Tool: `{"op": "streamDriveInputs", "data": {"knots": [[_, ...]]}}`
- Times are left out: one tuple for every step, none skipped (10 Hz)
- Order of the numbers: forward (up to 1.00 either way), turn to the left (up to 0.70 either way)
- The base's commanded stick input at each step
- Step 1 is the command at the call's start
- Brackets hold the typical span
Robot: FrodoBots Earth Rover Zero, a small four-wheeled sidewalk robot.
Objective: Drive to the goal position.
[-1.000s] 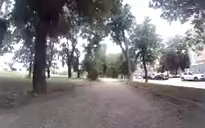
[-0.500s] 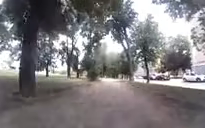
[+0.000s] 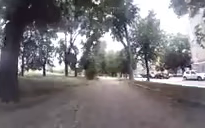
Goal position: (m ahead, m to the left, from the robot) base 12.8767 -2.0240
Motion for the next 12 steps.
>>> {"op": "streamDriveInputs", "data": {"knots": [[1.0,0.0],[1.0,0.0],[1.0,0.0],[1.0,0.0],[1.0,0.0],[1.0,0.0],[1.0,0.0],[1.0,0.0],[1.0,-0.24],[1.0,-0.32],[1.0,-0.21],[1.0,-0.09]]}}
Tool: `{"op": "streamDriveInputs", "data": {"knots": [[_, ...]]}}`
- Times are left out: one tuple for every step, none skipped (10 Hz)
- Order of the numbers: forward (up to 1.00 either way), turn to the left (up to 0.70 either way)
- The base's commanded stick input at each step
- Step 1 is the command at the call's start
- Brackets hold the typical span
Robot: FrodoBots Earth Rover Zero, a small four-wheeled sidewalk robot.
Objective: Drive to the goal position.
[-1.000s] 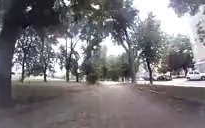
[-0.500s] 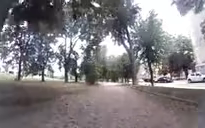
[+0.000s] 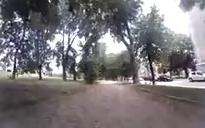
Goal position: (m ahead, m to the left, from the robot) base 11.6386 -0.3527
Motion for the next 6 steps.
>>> {"op": "streamDriveInputs", "data": {"knots": [[1.0,0.0],[1.0,0.0],[1.0,0.0],[1.0,0.0],[1.0,0.0],[1.0,0.0]]}}
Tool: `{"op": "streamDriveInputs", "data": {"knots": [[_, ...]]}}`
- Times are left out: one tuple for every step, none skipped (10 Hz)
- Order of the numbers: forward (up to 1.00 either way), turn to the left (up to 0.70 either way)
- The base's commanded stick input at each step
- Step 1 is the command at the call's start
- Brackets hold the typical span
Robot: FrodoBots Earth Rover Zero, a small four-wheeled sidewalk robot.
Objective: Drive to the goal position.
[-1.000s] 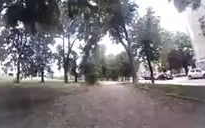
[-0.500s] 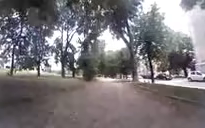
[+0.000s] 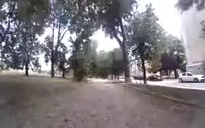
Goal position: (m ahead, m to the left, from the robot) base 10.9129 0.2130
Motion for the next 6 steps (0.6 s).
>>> {"op": "streamDriveInputs", "data": {"knots": [[1.0,0.0],[1.0,0.0],[1.0,0.0],[1.0,0.0],[1.0,0.0],[1.0,0.0]]}}
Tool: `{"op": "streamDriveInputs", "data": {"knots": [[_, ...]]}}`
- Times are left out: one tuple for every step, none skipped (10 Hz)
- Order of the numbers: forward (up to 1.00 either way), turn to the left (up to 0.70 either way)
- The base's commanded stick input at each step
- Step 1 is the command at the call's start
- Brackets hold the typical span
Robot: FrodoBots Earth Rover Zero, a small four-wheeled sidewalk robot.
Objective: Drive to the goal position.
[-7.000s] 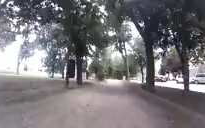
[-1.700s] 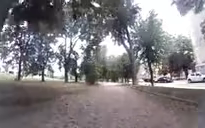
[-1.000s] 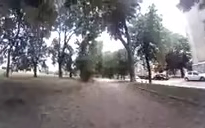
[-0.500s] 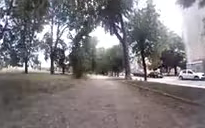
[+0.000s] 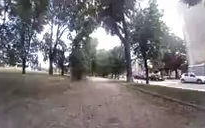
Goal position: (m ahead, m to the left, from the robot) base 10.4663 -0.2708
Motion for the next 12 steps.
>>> {"op": "streamDriveInputs", "data": {"knots": [[1.0,0.0],[1.0,0.0],[1.0,0.0],[1.0,0.0],[1.0,0.0],[1.0,0.0],[1.0,0.0],[1.0,0.0],[1.0,0.0],[1.0,0.0],[1.0,0.0],[1.0,0.0]]}}
